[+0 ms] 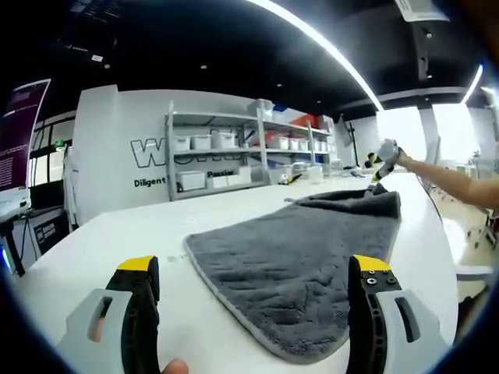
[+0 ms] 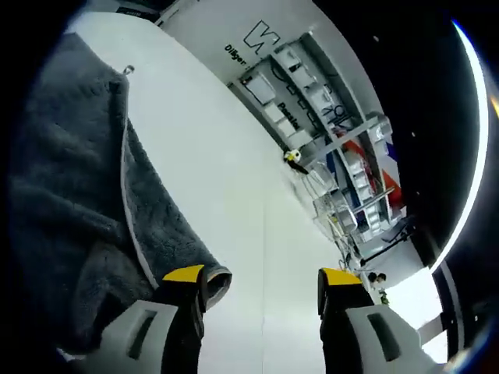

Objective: Open the folded towel by lifting each exposed corner and separating the folded layers until the towel lies flat within the target outline without major curled edges

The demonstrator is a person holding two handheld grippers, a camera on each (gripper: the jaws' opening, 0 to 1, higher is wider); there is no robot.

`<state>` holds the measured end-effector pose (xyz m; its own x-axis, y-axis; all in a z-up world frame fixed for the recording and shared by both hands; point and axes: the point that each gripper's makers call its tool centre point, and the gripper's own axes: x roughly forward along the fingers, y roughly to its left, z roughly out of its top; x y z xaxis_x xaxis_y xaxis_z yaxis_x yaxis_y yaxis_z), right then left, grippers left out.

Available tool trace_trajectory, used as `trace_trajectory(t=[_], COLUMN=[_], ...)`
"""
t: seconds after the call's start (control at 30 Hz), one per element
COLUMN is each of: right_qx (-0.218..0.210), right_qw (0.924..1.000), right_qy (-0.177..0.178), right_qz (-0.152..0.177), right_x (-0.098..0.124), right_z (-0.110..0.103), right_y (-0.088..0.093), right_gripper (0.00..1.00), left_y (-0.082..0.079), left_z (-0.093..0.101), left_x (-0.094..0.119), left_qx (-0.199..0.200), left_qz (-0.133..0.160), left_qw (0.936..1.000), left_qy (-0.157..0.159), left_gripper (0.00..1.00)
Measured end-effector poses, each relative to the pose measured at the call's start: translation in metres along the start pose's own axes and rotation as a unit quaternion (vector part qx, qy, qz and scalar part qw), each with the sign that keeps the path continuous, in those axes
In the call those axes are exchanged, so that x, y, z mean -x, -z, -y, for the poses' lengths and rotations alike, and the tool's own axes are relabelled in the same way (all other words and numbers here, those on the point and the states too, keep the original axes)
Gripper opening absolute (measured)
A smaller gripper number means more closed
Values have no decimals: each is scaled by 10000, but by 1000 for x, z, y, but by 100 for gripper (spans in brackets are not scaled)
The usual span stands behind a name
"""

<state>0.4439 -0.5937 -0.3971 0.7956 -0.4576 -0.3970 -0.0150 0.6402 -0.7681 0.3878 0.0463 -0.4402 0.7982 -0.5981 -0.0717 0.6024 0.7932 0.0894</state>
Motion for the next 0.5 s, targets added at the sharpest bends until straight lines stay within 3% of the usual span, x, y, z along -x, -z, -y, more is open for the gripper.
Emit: trace_trajectory(t=[0.1,0.2,0.37,0.5], right_qx=[-150,-554,-863,-1213], right_qw=[9997,9963,9910,9821], right_qy=[-93,-432,-681,-993], right_qz=[183,503,763,1044], right_x=[14,26,45,66], right_z=[-3,-17,-36,-57], right_y=[-9,-24,-44,-64], right_gripper=[63,68,89,96], left_y=[0,0,2,2], left_z=[-2,-2,-1,-3], left_x=[-1,-1,-1,-1], left_qx=[5,6,-30,-14], left_qz=[-7,-12,-81,-79], left_qw=[10000,10000,10000,10000], left_qy=[-4,-4,0,-13], left_gripper=[99,99,99,99])
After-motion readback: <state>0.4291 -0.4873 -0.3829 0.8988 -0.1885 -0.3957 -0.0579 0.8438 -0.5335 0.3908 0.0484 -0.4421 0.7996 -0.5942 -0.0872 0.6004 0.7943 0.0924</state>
